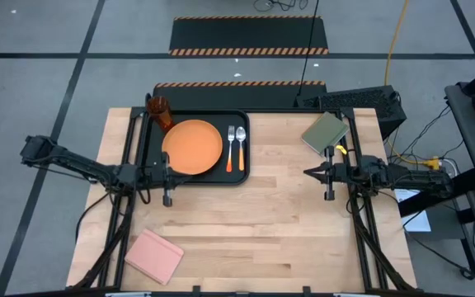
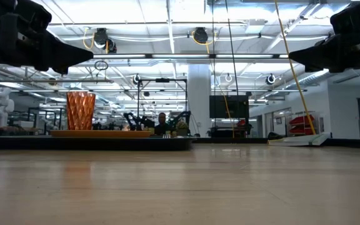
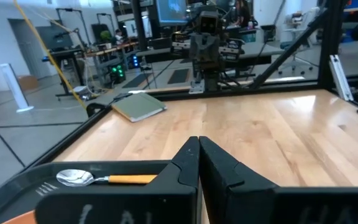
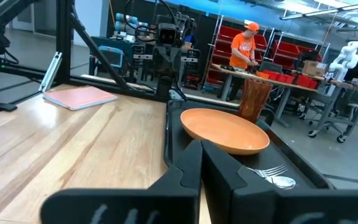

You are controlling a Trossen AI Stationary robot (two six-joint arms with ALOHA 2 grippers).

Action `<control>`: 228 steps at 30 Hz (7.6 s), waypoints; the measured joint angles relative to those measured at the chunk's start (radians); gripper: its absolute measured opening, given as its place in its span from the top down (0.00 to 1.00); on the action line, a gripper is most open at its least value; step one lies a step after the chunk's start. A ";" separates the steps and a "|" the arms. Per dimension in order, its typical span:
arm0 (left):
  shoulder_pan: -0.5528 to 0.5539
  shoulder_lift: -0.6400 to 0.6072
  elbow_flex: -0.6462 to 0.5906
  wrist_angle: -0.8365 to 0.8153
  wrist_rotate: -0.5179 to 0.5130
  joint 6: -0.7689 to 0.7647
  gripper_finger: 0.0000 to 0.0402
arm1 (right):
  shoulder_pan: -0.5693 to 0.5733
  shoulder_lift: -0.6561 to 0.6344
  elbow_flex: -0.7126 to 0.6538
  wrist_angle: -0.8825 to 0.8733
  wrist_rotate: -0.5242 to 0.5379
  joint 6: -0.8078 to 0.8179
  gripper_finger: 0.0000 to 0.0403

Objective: Pick and place plate/cup/fork/spoon on tray
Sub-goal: Return to Home Position

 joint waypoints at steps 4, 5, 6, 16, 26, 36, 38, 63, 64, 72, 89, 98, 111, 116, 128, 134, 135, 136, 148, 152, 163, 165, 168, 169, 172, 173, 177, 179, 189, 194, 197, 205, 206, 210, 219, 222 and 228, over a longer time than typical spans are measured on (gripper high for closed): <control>0.012 -0.037 0.000 -0.039 0.052 0.018 0.98 | 0.000 0.000 0.000 0.000 0.000 0.000 1.00; 0.017 -0.049 0.000 -0.055 0.065 0.026 0.99 | 0.000 0.000 0.000 0.000 0.000 0.000 1.00; 0.023 -0.063 0.000 -0.072 0.074 0.028 0.99 | 0.000 0.000 0.000 0.000 0.000 0.000 1.00; 0.071 -0.237 0.000 -0.212 0.145 0.025 0.99 | 0.000 0.000 0.000 0.000 0.000 0.000 1.00; 0.074 -0.391 0.000 -0.371 0.231 0.010 1.00 | 0.000 0.000 0.000 0.000 0.000 0.000 1.00; 0.108 -0.505 0.000 -0.511 0.270 0.003 1.00 | 0.000 0.000 0.000 0.000 0.000 0.000 1.00; 0.128 -0.523 0.000 -0.511 0.318 0.002 1.00 | 0.000 0.000 0.000 0.000 0.000 0.000 1.00; 0.235 -0.626 0.000 -0.670 0.379 -0.065 1.00 | 0.000 0.000 -0.001 0.000 0.000 0.000 1.00; 0.235 -0.626 0.000 -0.670 0.379 -0.065 1.00 | 0.000 0.000 -0.001 -0.001 0.000 0.000 1.00; 0.235 -0.625 0.000 -0.670 0.379 -0.061 0.92 | 0.000 0.000 0.000 -0.001 0.000 0.000 1.00; 0.235 -0.625 0.000 -0.668 0.378 -0.058 0.90 | 0.000 0.000 0.000 -0.002 0.000 0.000 1.00; 0.235 -0.625 0.000 -0.668 0.378 -0.058 0.90 | 0.000 0.000 0.000 -0.002 0.000 0.000 1.00; 0.235 -0.625 0.000 -0.668 0.378 -0.058 0.90 | 0.000 0.000 0.000 -0.002 0.000 0.000 1.00; 0.235 -0.625 0.000 -0.668 0.378 -0.057 0.90 | 0.000 0.000 0.000 -0.002 0.000 0.000 1.00; 0.235 -0.625 0.000 -0.668 0.378 -0.058 0.90 | 0.000 0.000 0.000 -0.002 0.000 0.000 1.00; 0.235 -0.625 0.000 -0.668 0.378 -0.058 0.90 | 0.000 0.000 0.000 -0.002 0.000 0.000 1.00; 0.235 -0.625 0.000 -0.668 0.378 -0.058 0.90 | 0.000 0.000 0.000 -0.003 0.000 0.000 1.00; 0.235 -0.625 0.000 -0.668 0.378 -0.058 0.90 | 0.000 0.000 0.000 -0.003 0.000 0.000 1.00; 0.235 -0.625 0.000 -0.668 0.378 -0.058 0.90 | 0.000 0.000 -0.001 -0.003 0.000 0.000 1.00; 0.235 -0.625 0.000 -0.668 0.378 -0.058 0.90 | 0.000 0.000 -0.001 -0.003 0.000 0.000 1.00; 0.235 -0.625 0.000 -0.668 0.378 -0.058 0.90 | 0.000 0.000 -0.001 -0.003 0.000 0.000 1.00; 0.235 -0.625 0.000 -0.668 0.378 -0.058 0.90 | 0.000 0.000 0.000 -0.003 0.000 0.000 1.00; 0.235 -0.625 0.000 -0.668 0.378 -0.058 0.90 | 0.000 0.000 0.000 -0.003 0.000 0.000 1.00; 0.235 -0.625 0.000 -0.668 0.378 -0.058 0.90 | 0.000 0.000 0.000 -0.003 0.000 0.000 1.00; 0.235 -0.625 0.000 -0.668 0.378 -0.058 0.90 | 0.000 0.000 0.000 -0.003 0.000 0.000 1.00; 0.235 -0.625 0.000 -0.668 0.378 -0.058 0.90 | 0.000 0.000 0.000 -0.003 0.000 0.000 1.00; 0.235 -0.625 0.000 -0.668 0.378 -0.058 0.90 | 0.000 0.000 0.000 -0.003 0.000 0.000 1.00; 0.235 -0.625 0.000 -0.668 0.378 -0.058 0.90 | 0.000 0.000 0.000 -0.003 0.000 0.000 1.00; 0.235 -0.625 0.000 -0.668 0.378 -0.058 0.90 | 0.000 0.000 0.000 -0.003 0.000 0.000 1.00; 0.235 -0.625 0.000 -0.668 0.378 -0.058 0.90 | 0.000 0.000 0.000 -0.003 0.000 0.000 1.00; 0.235 -0.625 0.000 -0.668 0.378 -0.058 0.90 | 0.000 0.000 0.000 -0.003 0.000 0.000 1.00; 0.235 -0.625 0.000 -0.668 0.378 -0.058 0.90 | 0.000 0.000 0.000 -0.003 0.000 0.000 1.00; 0.235 -0.625 0.000 -0.668 0.378 -0.058 0.90 | 0.000 0.000 0.000 -0.003 0.000 0.000 1.00; 0.235 -0.625 0.000 -0.668 0.378 -0.058 0.90 | 0.000 0.000 0.000 -0.003 0.000 0.000 1.00; 0.235 -0.625 0.000 -0.668 0.378 -0.058 0.90 | 0.000 0.000 0.000 -0.003 0.000 0.000 1.00; 0.235 -0.625 0.000 -0.668 0.378 -0.058 0.90 | 0.000 0.000 0.000 -0.003 0.000 0.000 1.00; 0.235 -0.625 0.000 -0.668 0.378 -0.058 0.90 | 0.000 0.000 0.000 -0.003 0.000 0.000 1.00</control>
